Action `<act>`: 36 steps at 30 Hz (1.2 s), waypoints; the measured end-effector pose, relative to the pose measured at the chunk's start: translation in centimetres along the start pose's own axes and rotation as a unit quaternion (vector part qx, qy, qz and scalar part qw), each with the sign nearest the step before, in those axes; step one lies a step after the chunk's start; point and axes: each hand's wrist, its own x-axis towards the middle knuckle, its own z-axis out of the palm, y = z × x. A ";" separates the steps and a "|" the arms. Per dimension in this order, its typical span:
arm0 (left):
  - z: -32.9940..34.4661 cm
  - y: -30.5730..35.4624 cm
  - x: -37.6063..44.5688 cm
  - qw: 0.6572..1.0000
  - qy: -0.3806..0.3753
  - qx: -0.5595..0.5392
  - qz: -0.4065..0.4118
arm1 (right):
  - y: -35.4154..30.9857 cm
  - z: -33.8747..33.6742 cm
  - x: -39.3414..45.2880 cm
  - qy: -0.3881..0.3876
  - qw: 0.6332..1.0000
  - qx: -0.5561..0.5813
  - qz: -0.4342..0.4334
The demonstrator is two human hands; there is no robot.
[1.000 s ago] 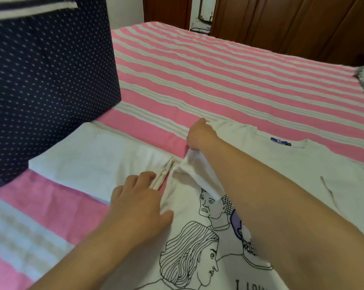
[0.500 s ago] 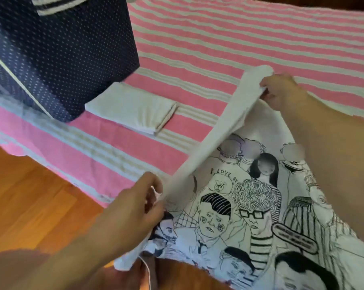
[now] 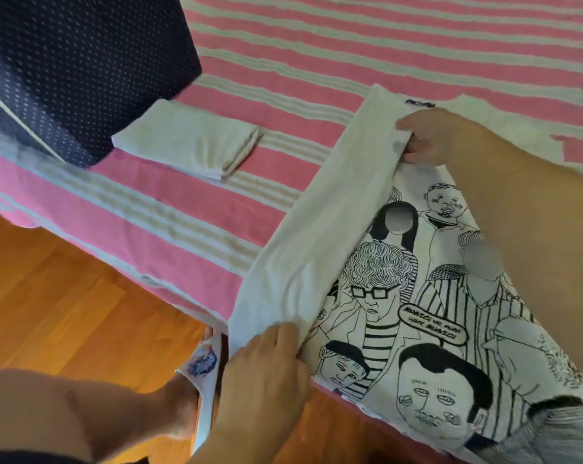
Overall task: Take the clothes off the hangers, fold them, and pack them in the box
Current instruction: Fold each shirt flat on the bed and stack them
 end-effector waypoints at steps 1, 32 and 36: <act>0.0 0.1 -0.4 1.000 0.000 -0.006 -0.002 | -0.4 0.2 -0.2 -0.003 1.000 0.016 -0.015; -3.1 -9.4 -0.5 0.891 -0.154 -0.382 -0.191 | 21.1 5.9 -30.0 0.126 0.972 -0.147 -0.131; -1.9 -9.7 -2.2 0.851 -0.172 -0.455 -0.198 | 28.2 10.0 -33.2 0.115 0.979 -0.164 -0.040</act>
